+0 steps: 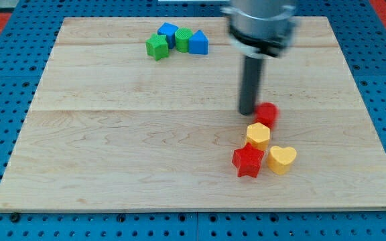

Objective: Keep green star above yellow hexagon

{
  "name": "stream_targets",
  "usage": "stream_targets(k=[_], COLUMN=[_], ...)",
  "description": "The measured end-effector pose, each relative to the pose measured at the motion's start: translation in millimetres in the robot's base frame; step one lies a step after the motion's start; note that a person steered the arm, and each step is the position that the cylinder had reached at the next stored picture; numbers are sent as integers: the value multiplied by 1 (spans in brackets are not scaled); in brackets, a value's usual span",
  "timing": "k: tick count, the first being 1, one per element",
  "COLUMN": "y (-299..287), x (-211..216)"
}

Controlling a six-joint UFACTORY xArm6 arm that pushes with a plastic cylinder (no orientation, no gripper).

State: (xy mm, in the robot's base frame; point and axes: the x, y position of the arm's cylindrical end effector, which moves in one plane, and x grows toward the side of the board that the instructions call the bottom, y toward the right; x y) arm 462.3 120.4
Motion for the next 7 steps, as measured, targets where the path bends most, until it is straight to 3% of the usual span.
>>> stream_targets(k=[1, 2, 4, 5, 6, 7], y=[-4, -34, -219, -222, -284, -318], x=[-10, -81, -164, -198, -188, -268])
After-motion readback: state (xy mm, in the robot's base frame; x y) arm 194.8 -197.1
